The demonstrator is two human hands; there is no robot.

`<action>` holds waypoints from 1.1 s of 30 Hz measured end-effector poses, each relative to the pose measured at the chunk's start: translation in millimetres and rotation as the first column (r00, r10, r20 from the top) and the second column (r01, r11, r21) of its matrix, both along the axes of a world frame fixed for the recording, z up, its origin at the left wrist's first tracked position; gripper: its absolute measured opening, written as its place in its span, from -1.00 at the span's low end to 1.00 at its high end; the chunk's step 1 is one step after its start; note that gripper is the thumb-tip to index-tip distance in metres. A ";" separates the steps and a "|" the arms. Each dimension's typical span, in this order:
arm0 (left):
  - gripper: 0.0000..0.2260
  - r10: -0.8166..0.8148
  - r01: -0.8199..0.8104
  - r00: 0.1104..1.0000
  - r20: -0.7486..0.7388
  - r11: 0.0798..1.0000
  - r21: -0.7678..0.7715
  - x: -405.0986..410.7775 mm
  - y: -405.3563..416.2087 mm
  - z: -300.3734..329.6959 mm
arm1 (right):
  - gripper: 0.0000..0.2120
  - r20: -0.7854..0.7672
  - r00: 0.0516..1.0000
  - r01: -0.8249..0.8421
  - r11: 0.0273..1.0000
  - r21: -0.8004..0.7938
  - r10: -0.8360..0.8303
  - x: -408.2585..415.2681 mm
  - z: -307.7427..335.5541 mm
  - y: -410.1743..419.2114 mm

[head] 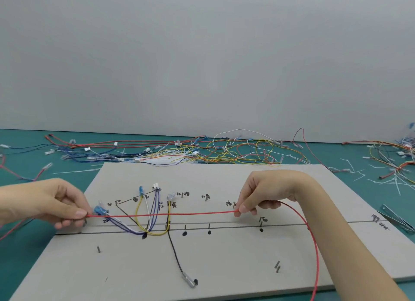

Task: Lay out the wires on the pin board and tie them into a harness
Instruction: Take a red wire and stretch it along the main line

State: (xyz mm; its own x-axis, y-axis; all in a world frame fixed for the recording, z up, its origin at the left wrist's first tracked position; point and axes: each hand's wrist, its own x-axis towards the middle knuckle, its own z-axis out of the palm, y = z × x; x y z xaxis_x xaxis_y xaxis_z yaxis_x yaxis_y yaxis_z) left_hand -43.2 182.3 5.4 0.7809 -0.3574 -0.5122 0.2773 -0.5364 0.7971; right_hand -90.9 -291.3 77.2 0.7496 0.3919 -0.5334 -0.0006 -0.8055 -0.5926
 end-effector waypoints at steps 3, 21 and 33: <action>-0.46 -0.058 0.059 0.998 -0.023 0.997 0.055 -2.9 3.4 3.7 | -0.90 0.027 0.999 0.018 0.999 -0.035 -0.017 -0.4 -0.7 3.9; -0.46 -0.071 0.059 0.997 0.040 0.966 0.254 1.1 5.3 -4.5 | -0.94 0.015 1.000 0.002 1.000 0.005 -0.002 -18.9 -18.6 15.7; -0.43 -0.058 0.025 0.994 0.098 0.950 0.311 -0.3 14.1 -9.9 | -0.94 0.145 0.984 0.085 0.983 0.160 -0.108 -23.7 -21.7 9.0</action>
